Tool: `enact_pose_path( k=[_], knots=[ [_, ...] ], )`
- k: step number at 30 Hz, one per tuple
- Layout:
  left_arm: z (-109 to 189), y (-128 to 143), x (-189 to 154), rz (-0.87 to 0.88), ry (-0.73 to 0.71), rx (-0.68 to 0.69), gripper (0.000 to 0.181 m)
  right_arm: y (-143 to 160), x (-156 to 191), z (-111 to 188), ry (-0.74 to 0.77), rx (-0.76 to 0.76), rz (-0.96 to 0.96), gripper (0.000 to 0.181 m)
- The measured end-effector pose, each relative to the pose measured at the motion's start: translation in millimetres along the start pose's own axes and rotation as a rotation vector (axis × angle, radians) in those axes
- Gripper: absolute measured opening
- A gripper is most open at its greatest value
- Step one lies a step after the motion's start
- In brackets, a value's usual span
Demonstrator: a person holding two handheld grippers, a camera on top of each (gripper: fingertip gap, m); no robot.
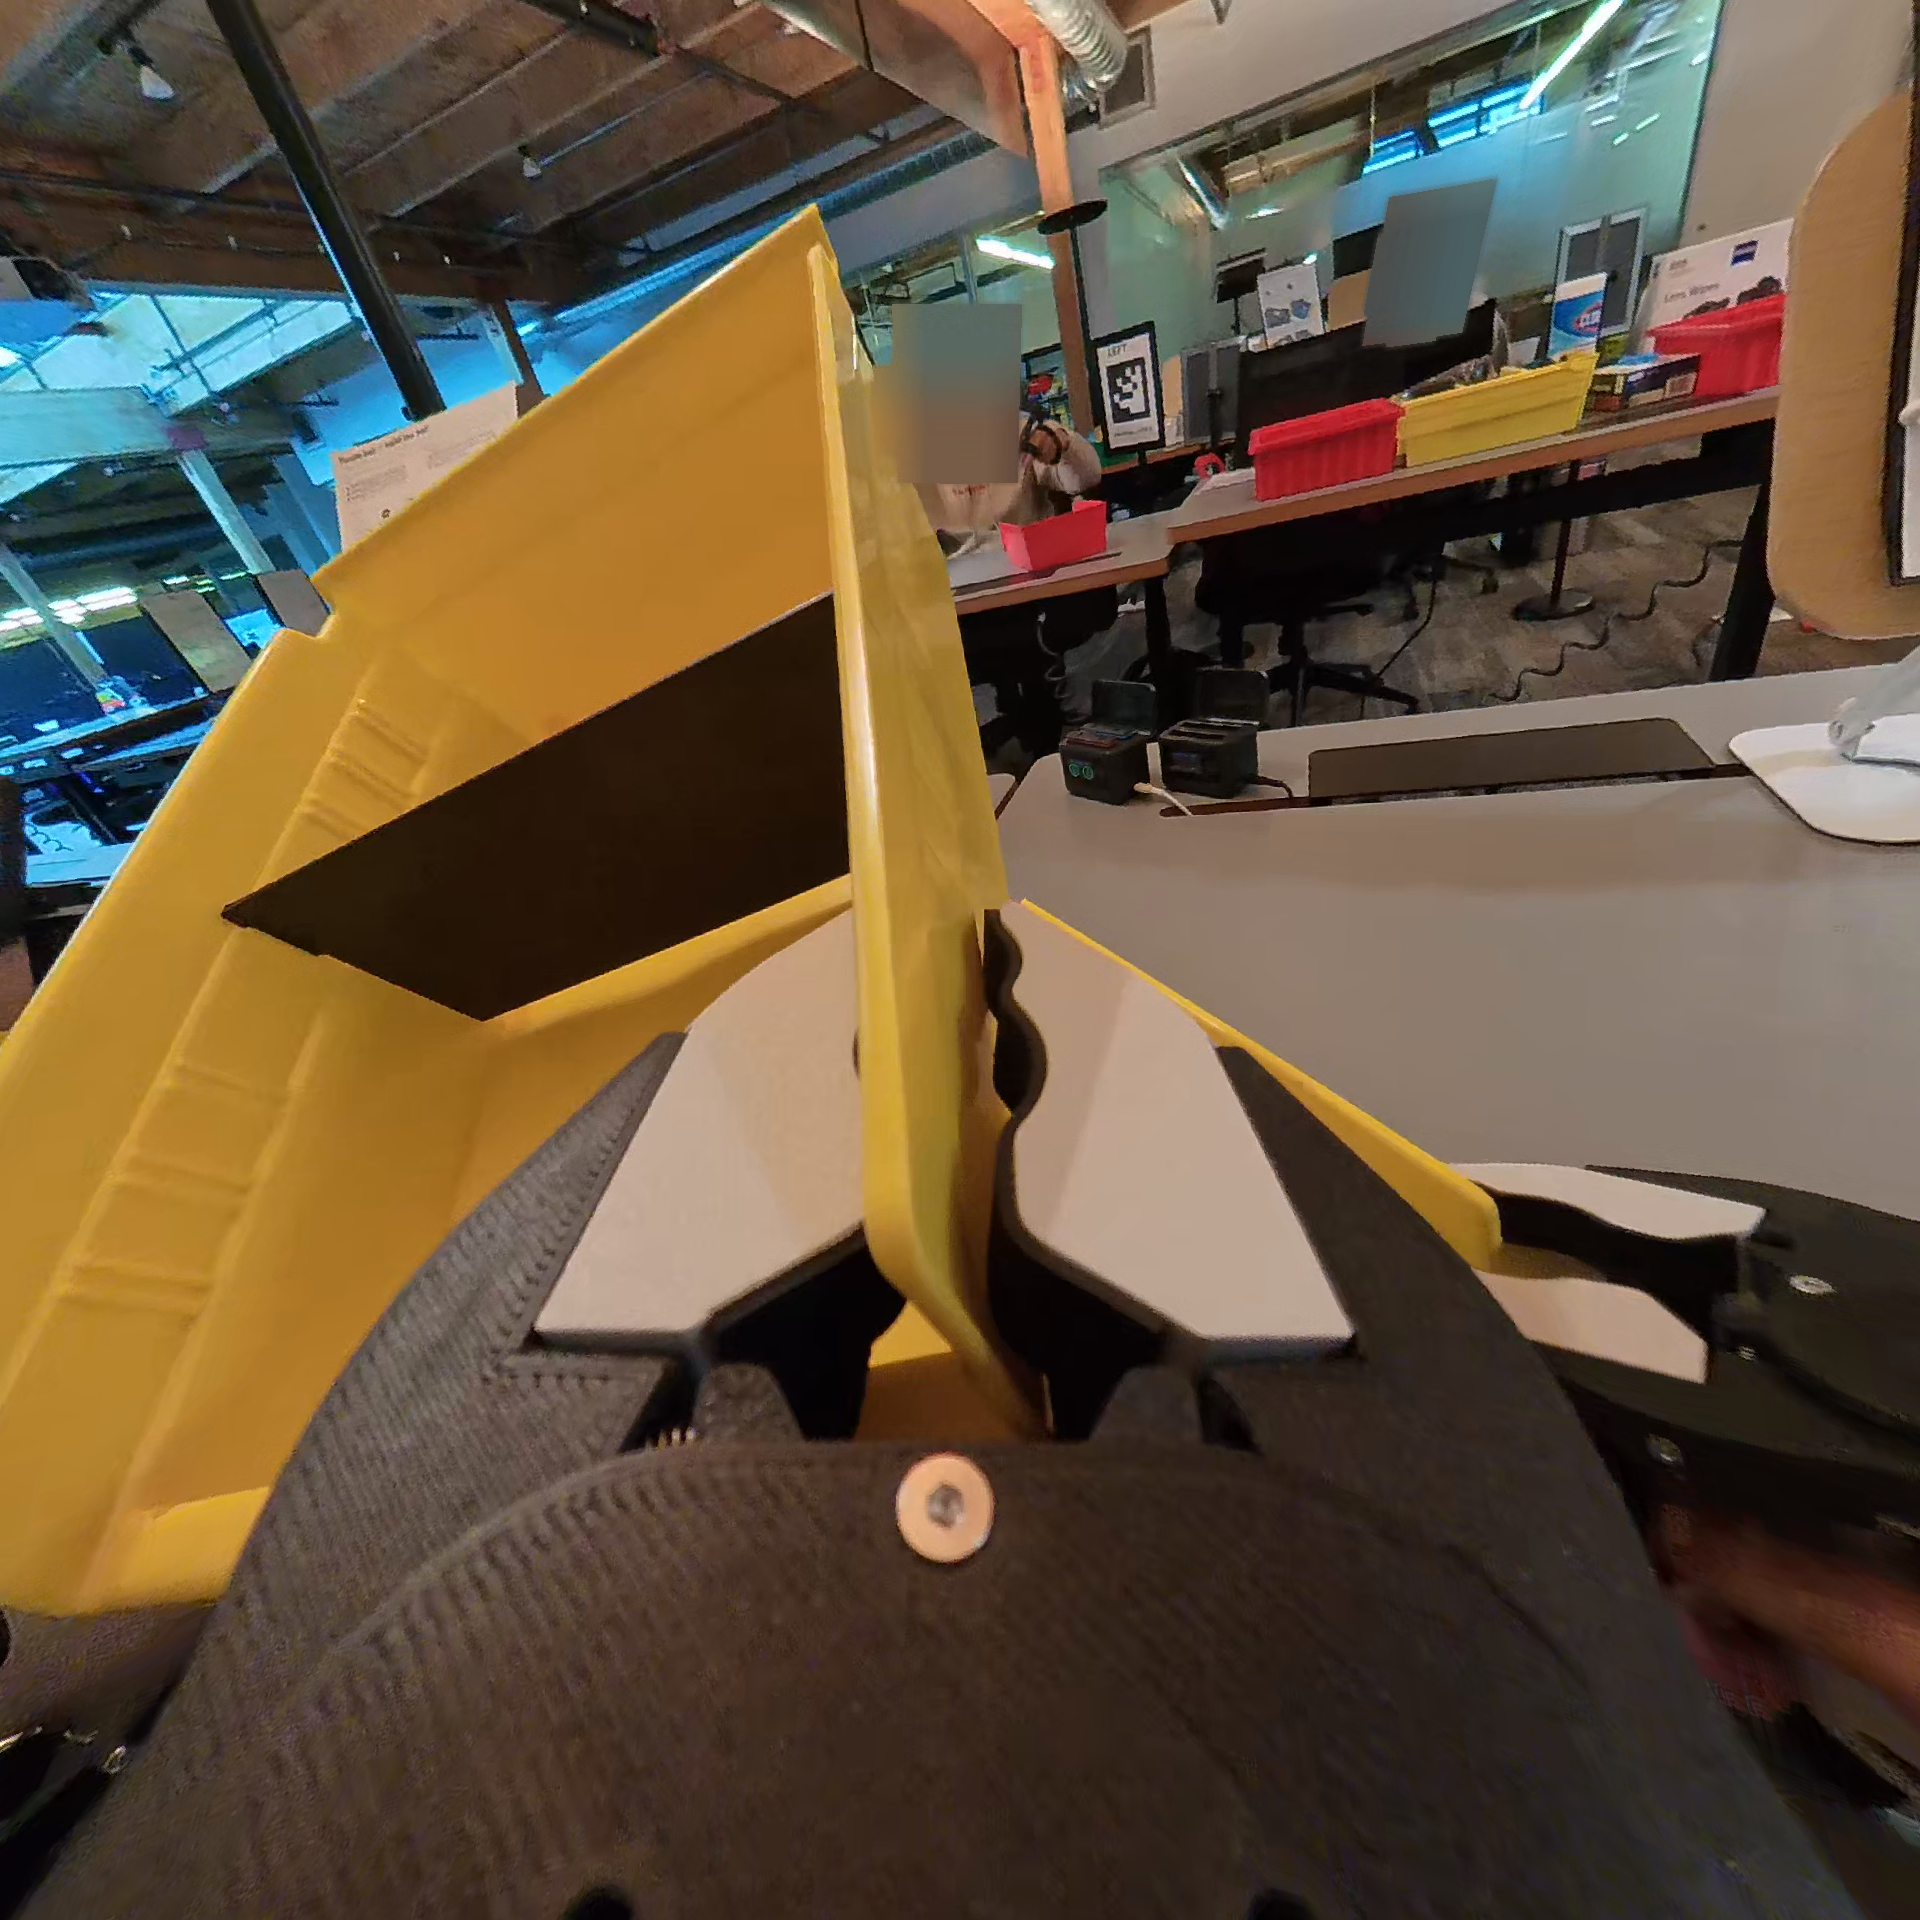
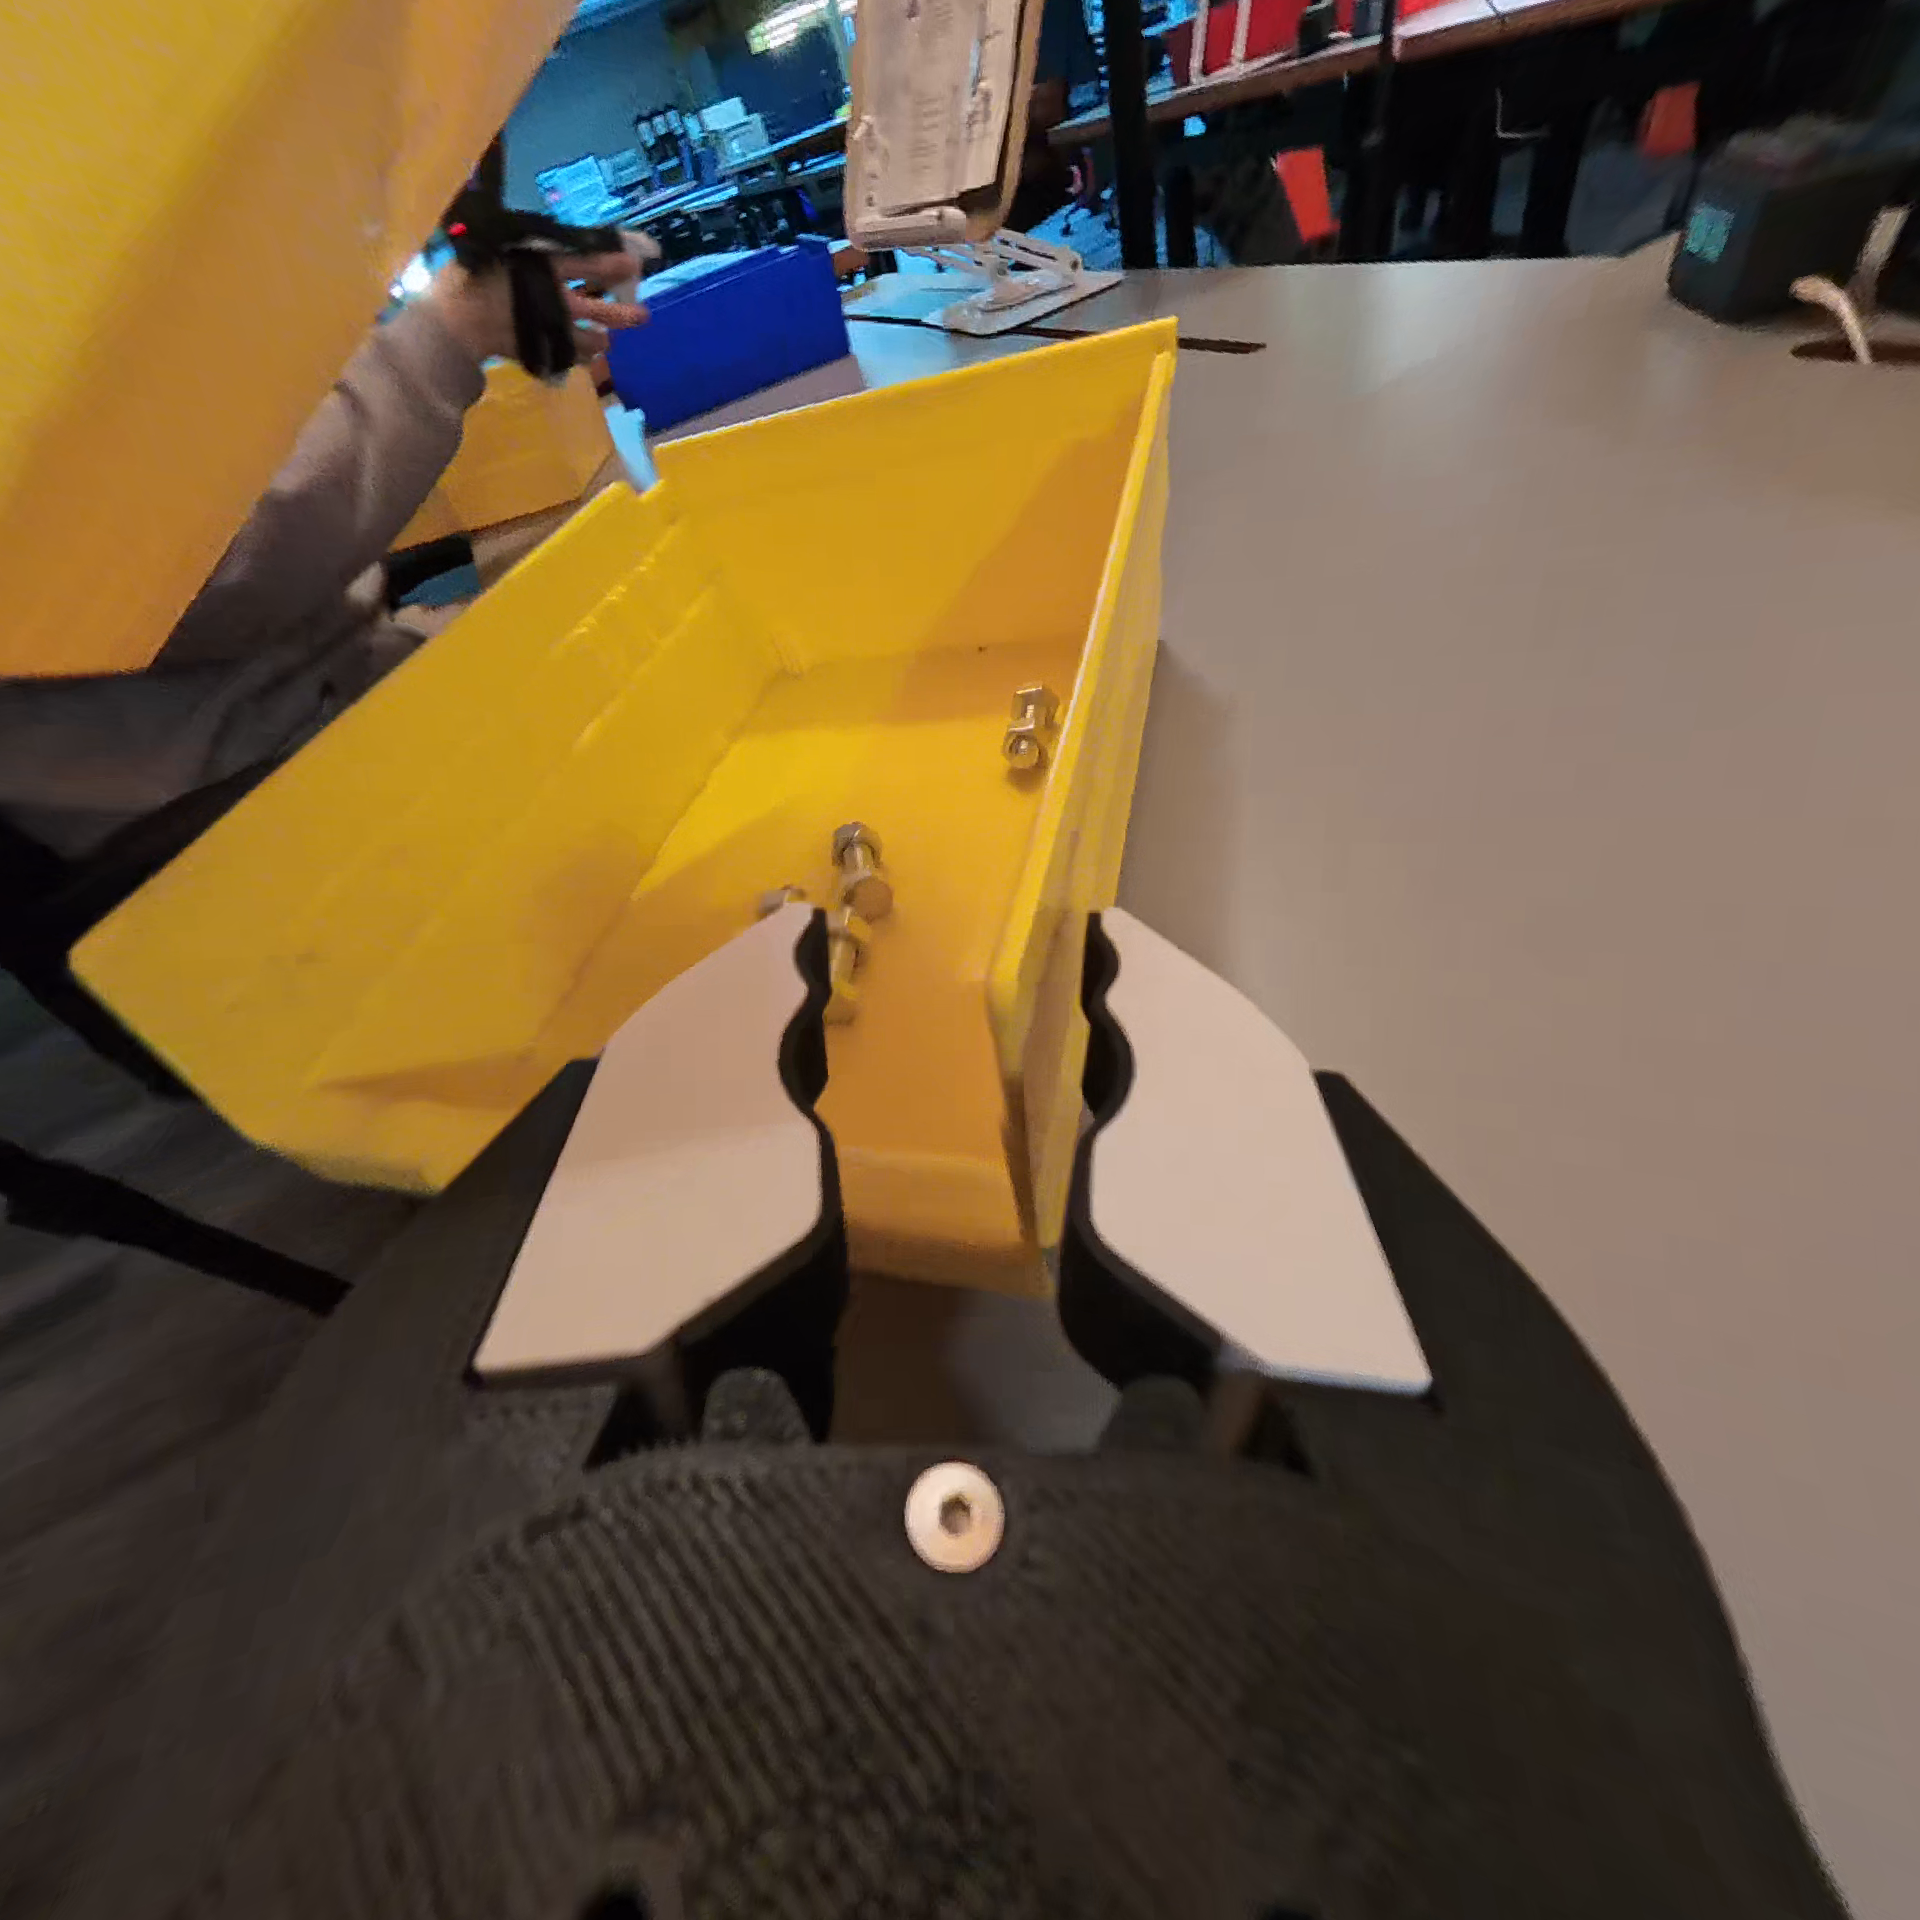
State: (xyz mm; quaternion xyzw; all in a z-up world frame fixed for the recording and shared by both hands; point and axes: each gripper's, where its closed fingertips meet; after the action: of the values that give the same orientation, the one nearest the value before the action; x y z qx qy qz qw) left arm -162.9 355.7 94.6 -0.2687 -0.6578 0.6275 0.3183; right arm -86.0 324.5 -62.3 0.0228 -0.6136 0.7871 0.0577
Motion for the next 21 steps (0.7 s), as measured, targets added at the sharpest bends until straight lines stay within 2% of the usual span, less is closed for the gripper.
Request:
enact_pose_path(
  k=[3, 10, 12, 16, 21],
  knots=[
    [0, 0, -7, -0.006, 0.015, -0.002, 0.011, 10, 3, 12, -0.062, 0.066, 0.072, 0.044],
    [-2, 2, -18, -0.008, 0.036, 0.000, 0.011, 14, 6, 38, -0.148, 0.110, 0.156, 0.004],
    [-2, 0, -20, -0.014, 0.036, -0.007, 0.011, 15, 16, 40, -0.188, 0.105, 0.166, 0.004],
    [3, -9, -24, -0.026, 0.038, -0.033, 0.011, 15, 37, 28, -0.201, 0.096, 0.227, 0.005],
    [10, -20, -26, -0.032, 0.045, -0.062, 0.011, 9, 66, -8, -0.211, 0.105, 0.285, 0.006]
  ],
)
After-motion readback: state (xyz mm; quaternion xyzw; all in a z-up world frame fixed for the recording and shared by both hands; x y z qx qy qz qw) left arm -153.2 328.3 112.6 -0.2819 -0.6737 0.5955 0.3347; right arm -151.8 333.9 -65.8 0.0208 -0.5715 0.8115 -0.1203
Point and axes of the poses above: each gripper's, where its closed fingertips meet, z back along the fingers, y out of its underside, x = y × z across the jaws, and after that the axes turned 9 degrees about z, right-handed
